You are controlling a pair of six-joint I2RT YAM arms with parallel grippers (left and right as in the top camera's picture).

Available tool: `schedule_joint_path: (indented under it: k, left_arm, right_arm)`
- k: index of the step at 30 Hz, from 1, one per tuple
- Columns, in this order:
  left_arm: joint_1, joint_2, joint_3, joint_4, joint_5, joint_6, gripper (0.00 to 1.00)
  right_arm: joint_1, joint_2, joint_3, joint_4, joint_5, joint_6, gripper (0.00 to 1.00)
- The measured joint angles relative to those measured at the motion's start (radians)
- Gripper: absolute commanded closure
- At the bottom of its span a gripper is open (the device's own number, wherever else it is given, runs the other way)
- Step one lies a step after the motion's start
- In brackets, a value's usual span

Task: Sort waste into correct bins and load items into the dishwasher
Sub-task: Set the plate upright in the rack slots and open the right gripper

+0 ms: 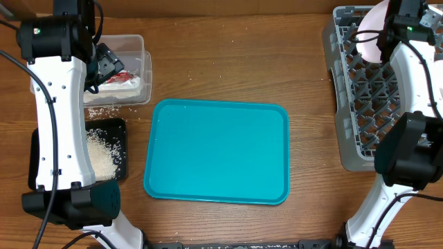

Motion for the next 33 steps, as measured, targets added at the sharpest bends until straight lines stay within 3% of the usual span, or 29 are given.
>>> schedule_joint_path:
  k: [1,3,4,5,6,10,21,29,33]
  left_arm:
    - [0.000,0.000,0.000,0.000,0.000,0.000,0.00]
    - [0.000,0.000,0.000,0.000,0.000,0.000,0.00]
    - [0.000,0.000,0.000,0.000,0.000,0.000,0.00]
    - [0.000,0.000,0.000,0.000,0.000,0.000,0.00]
    - [0.000,0.000,0.000,0.000,0.000,0.000,0.00]
    - [0.000,0.000,0.000,0.000,0.000,0.000,0.00]
    - [0.000,0.000,0.000,0.000,0.000,0.000,0.00]
    - [0.000,0.000,0.000,0.000,0.000,0.000,0.00]
    - [0.000,0.000,0.000,0.000,0.000,0.000,0.00]
  right_arm:
    - [0.004,0.000,0.000,0.000,0.007,-0.002,0.89]
    - [0.013,0.000,0.000,-0.001,0.010,-0.006,0.48]
    - [0.018,-0.001,0.000,-0.003,0.011,0.000,0.38]
    - [0.024,-0.006,0.000,-0.011,0.009,-0.002,0.06]
    - [0.029,-0.012,0.000,-0.022,0.006,-0.002,0.00]
    - [0.054,-0.093,0.000,-0.085,-0.045,-0.002,0.00]
    - [0.058,-0.610,0.011,-0.486,-0.383,-0.001,0.00]
    - [0.061,-0.657,0.005,-0.839,-0.589,-0.032,0.00]
    - [0.084,-0.710,-0.063,-0.877,-0.649,-0.089,0.00]
